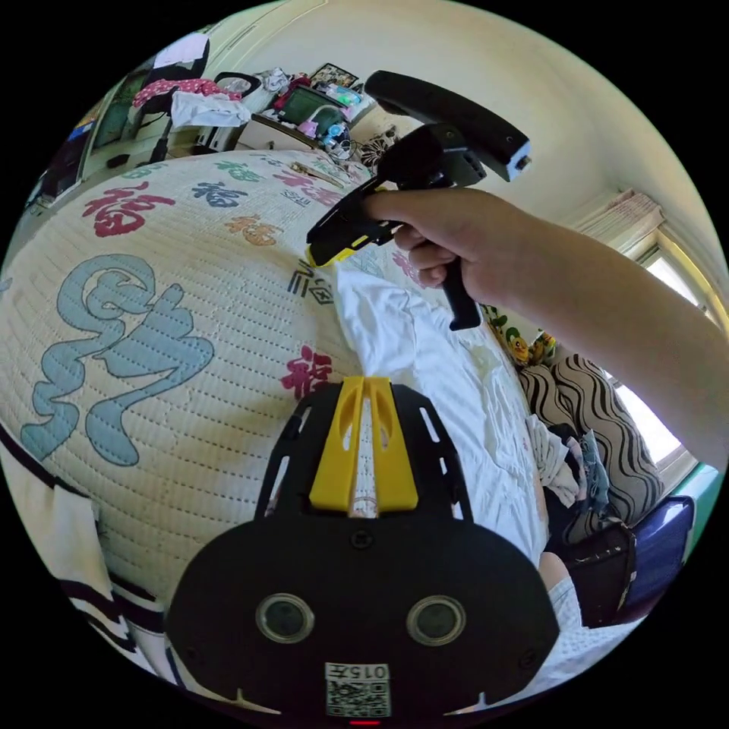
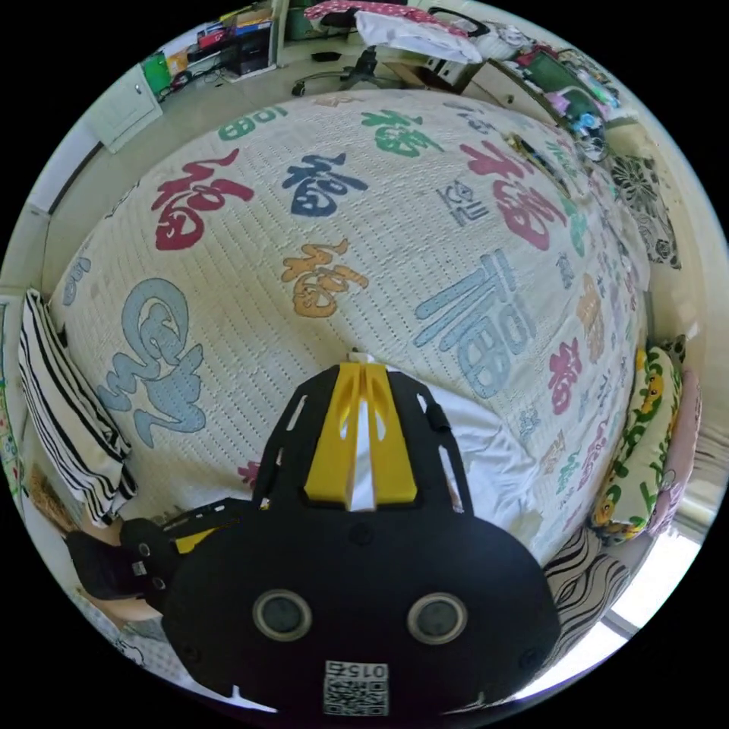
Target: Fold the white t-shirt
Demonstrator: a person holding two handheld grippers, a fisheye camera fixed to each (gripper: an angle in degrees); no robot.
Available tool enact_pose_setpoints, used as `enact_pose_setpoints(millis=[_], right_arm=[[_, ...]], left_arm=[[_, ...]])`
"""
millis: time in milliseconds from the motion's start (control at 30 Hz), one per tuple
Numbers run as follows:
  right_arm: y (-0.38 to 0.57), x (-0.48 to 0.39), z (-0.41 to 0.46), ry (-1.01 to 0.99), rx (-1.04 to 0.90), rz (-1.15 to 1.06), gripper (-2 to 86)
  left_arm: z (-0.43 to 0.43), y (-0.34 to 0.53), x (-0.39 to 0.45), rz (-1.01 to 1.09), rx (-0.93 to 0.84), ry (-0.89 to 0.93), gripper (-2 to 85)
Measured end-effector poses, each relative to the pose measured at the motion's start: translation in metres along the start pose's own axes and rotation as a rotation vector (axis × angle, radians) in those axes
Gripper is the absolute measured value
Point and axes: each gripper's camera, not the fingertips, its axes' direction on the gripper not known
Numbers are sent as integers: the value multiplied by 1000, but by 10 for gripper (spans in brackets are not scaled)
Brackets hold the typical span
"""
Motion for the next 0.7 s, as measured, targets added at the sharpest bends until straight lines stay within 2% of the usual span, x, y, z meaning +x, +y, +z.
enact_pose_setpoints(millis=[133,233,400,467,567,700], right_arm=[[41,44,-35,-125,182,135,-8],[107,104,-56,-283,352,319,-9],[267,189,-37,-489,510,674,-6],[317,200,-14,-502,520,787,-2],[376,210,41,-558,420,928,9],[421,216,84,-551,274,1036,43]], left_arm=[[-18,13,30,121,50,-19,-7],[-33,29,77,315,63,-47,-7],[-15,73,167,650,28,-124,-4],[12,93,193,742,-47,-136,-1],[61,134,221,872,-205,-168,12],[98,169,223,884,-420,-105,51]])
